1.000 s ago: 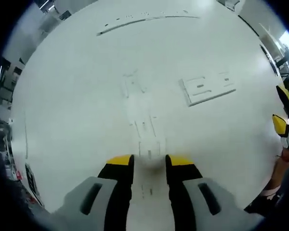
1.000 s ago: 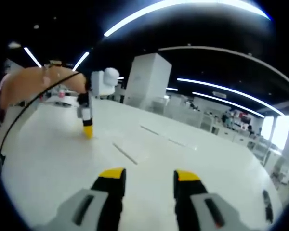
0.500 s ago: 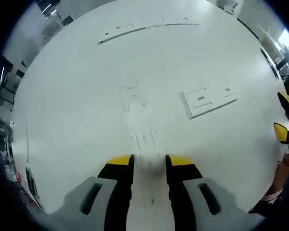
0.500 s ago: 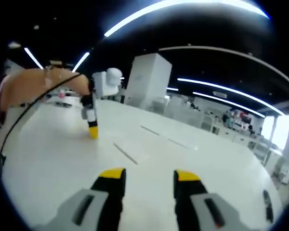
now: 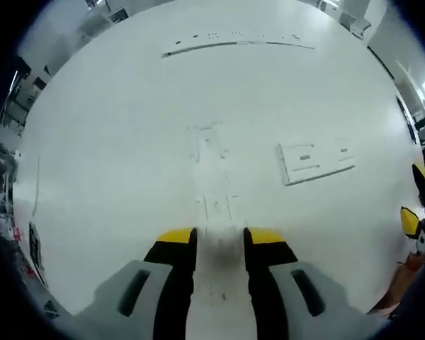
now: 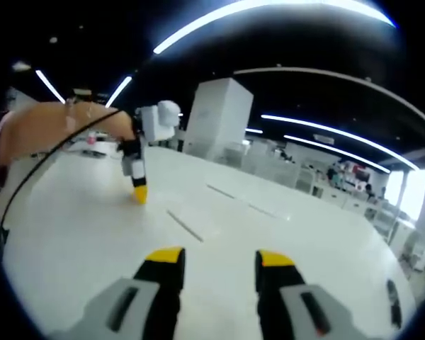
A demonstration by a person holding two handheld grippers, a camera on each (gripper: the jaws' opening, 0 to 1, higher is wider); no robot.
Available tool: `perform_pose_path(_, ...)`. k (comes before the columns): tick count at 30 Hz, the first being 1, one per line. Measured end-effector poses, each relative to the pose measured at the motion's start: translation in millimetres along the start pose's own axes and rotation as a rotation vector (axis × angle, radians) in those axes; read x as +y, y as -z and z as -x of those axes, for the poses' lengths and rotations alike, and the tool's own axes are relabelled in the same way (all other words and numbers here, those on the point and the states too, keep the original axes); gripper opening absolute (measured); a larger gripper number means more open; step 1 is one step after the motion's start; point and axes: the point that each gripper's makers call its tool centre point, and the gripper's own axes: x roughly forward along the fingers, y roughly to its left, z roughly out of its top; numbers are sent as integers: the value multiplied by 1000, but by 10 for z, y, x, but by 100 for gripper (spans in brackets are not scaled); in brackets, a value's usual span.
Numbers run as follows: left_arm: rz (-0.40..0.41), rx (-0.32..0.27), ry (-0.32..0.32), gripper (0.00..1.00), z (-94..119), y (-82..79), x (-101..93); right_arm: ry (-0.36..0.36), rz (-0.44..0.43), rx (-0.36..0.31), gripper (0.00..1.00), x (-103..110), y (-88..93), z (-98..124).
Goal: Locate the socket holder cover, grip the socket holder cover, clip it into the socket holder slot.
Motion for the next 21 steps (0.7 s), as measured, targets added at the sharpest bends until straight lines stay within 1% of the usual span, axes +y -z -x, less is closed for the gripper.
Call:
perform_pose_path(1,0,-3,3,27,-3,-22,5,0,1,0,41,1,1,-1)
perform_pose_path(3,0,-9,7,27,-4,-8,-5,-1,3,2,41,4,7,-4)
perform_pose_path(4,-4,-22,10,27,-8,-2,-15,-1,4,4,41,6,11,-5)
perform_pose_path(5,-1,-24,11,27,-5,16,-21,-1,4,5,41,7,13,-4)
perform_pose_path(10,-3,-27,14,27,-11,-5,-20,1,3,7,41,-1,21,3)
perform_pose_path(15,-6,-36,15,28,-11,23,-34,1,2,8,41,1,24,5)
perform_pose_path(18,-4,-57,17,28,-20,0,-32,-1,2,7,41,9,23,8)
perform_pose_path(21,-5,-65,21,28,-21,-2,-33,-1,3,12,41,13,35,12)
